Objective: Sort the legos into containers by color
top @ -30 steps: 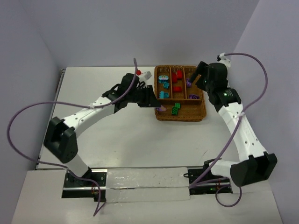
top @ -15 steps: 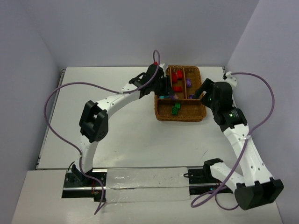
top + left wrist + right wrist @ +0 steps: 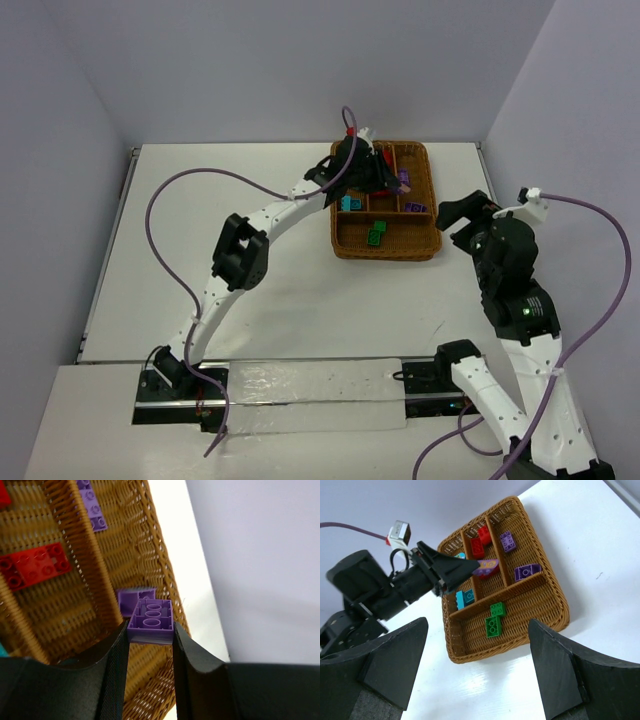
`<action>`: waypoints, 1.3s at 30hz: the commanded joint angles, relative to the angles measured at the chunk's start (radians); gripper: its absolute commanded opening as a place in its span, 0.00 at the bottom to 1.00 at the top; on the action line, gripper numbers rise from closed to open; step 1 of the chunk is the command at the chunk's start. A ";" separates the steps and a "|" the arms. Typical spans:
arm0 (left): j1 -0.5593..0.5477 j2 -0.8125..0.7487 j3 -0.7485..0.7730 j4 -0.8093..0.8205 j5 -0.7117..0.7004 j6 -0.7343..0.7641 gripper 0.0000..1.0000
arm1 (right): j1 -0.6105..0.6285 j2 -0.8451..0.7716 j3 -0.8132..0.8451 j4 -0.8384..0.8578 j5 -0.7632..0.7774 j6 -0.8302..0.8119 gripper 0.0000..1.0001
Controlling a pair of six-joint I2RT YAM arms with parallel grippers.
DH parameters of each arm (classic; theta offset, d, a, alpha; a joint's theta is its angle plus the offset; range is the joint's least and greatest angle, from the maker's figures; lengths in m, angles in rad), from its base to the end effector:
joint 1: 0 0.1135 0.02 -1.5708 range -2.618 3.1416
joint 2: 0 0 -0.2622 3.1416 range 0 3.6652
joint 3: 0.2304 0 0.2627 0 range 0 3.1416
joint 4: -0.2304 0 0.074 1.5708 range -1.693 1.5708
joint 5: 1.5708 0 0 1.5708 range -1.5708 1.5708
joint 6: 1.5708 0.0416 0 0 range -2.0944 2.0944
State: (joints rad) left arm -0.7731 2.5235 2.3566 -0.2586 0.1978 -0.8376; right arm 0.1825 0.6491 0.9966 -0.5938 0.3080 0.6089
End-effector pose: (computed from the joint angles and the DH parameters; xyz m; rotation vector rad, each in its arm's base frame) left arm 0.4240 -0.4252 0.2347 0.0699 2.2084 -1.1767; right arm 0.1413 0.0133 0.3878 0.5942 1.7143 0.2833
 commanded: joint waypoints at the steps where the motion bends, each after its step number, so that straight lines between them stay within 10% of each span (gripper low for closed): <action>1: -0.006 0.028 0.068 0.191 0.042 -0.094 0.00 | -0.002 -0.018 -0.011 -0.007 0.025 0.006 0.88; 39: -0.039 0.189 0.191 0.470 -0.192 -0.333 0.00 | -0.002 -0.055 -0.036 -0.006 -0.065 0.017 0.88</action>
State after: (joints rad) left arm -0.7809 2.6563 2.4730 0.0931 0.0623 -1.1258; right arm 0.1825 0.6091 0.9459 -0.6071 0.2563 0.6174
